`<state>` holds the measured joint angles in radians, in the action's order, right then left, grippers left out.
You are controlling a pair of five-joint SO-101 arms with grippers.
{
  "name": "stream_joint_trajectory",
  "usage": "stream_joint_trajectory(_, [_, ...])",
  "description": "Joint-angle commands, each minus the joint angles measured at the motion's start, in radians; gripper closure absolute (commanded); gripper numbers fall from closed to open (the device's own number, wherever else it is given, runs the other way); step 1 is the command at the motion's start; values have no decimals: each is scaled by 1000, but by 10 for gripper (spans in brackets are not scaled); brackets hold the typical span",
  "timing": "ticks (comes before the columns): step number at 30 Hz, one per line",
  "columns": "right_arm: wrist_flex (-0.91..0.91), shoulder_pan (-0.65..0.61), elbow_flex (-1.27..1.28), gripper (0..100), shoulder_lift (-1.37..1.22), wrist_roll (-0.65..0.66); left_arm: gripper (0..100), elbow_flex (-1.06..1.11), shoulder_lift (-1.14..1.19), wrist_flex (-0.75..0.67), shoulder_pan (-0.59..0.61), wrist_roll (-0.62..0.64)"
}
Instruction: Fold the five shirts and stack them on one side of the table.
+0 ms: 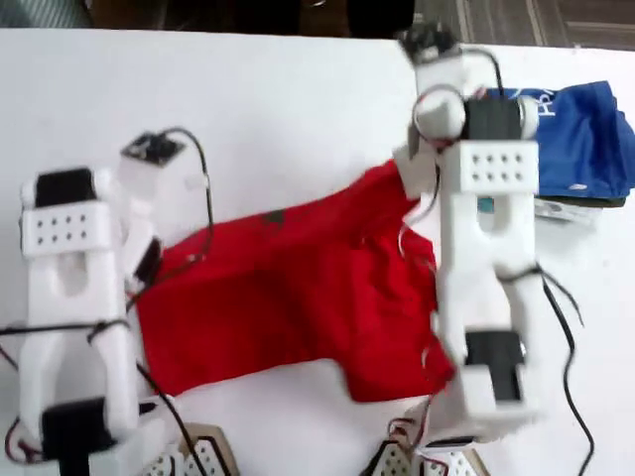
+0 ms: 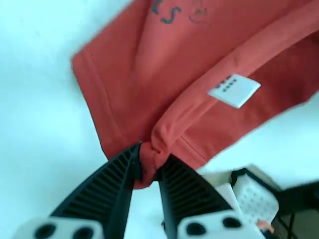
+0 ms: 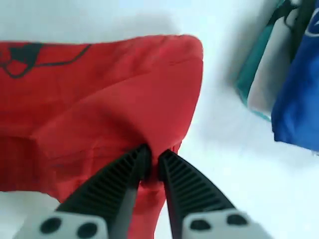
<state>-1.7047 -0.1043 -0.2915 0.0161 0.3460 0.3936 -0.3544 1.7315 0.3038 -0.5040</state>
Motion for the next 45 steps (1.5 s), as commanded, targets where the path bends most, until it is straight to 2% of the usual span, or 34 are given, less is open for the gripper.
stream_joint_trajectory(1, [68, 36, 279, 978, 249, 54, 973, 131, -118, -18, 28, -71])
stream_joint_trajectory(6, [134, 130, 608, 978, 460, 178, 974, 285, -195, -51, 75, -141])
stream_joint_trajectory(11, [206, 225, 844, 978, 553, 298, 974, 374, -201, -110, 123, -192])
stream_joint_trajectory(23, [249, 274, 1082, 978, 572, 390, 973, 553, -199, -284, 120, -227])
stream_joint_trajectory(28, [252, 271, 1085, 978, 572, 388, 960, 573, -199, -305, 120, -238])
stream_joint_trajectory(31, [246, 268, 1083, 971, 572, 387, 872, 573, -201, -299, 120, -265])
stream_joint_trajectory(33, [237, 268, 1080, 928, 573, 388, 809, 572, -207, -288, 120, -270])
stream_joint_trajectory(35, [202, 268, 1043, 868, 573, 390, 799, 547, -209, -265, 120, -270])
stream_joint_trajectory(37, [165, 268, 968, 827, 573, 390, 809, 489, -209, -226, 120, -270])
stream_joint_trajectory(42, [134, 268, 721, 833, 570, 381, 810, 220, -209, -91, 124, -270])
stream_joint_trajectory(45, [163, 263, 624, 831, 562, 338, 810, 81, -199, -68, 126, -259])
